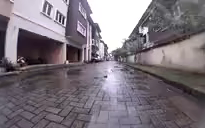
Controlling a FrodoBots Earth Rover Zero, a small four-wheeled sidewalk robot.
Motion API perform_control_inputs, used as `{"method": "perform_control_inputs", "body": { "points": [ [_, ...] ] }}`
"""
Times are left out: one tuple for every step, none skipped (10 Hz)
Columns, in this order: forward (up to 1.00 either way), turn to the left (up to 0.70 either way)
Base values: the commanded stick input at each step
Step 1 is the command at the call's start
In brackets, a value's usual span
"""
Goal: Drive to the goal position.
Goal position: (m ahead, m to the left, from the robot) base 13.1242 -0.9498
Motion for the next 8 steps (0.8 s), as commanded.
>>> {"method": "perform_control_inputs", "body": {
  "points": [
    [0.7, 0.0],
    [0.7, 0.0],
    [0.7, 0.0],
    [0.7, 0.0],
    [0.7, 0.0],
    [0.7, 0.0],
    [0.7, 0.0],
    [0.7, 0.0]
  ]
}}
